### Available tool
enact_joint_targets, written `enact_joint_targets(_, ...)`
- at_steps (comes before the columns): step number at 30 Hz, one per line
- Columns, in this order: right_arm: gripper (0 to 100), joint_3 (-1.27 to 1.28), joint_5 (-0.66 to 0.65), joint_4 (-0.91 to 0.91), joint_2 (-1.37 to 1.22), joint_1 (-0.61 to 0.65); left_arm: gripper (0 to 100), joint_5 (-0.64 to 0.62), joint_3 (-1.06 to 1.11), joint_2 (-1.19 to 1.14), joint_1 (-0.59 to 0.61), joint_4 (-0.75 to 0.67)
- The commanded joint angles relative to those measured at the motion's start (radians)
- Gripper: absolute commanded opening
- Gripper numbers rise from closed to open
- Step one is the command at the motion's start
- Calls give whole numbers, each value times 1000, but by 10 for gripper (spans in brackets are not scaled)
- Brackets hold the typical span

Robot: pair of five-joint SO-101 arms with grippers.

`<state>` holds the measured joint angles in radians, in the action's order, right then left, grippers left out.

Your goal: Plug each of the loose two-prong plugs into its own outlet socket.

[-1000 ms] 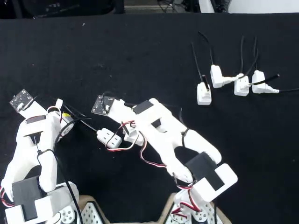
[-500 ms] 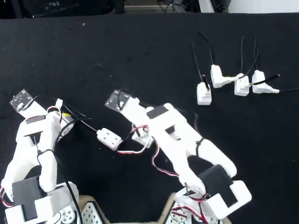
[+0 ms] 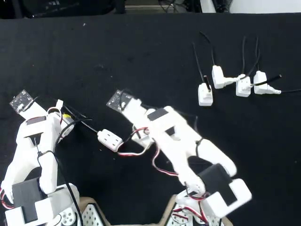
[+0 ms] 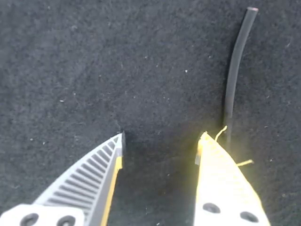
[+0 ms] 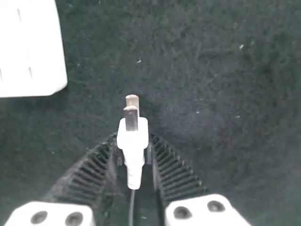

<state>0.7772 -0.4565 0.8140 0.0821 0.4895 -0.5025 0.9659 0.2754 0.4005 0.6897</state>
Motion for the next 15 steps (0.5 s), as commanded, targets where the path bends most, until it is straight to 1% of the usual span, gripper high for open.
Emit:
enact_joint_targets(1, 19, 8, 3, 28, 87, -43, 252, -3, -33, 34, -16, 5)
enact_joint_targets(3, 48, 35, 3, 31, 97, -40, 252, -3, -33, 34, -18, 5)
enact_joint_targets(7, 166, 71, 2, 29, 97, -38, 252, -3, -33, 34, -22, 5)
enact_joint_targets(8, 179, 76, 2, 31, 97, -38, 252, -3, -33, 34, -22, 5)
enact_joint_targets(11, 168, 81, 2, 37, 97, -44, 252, -3, -33, 34, -19, 5)
enact_joint_targets(15, 117, 94, 0, 21, 97, -38, 252, -3, -33, 34, -19, 5)
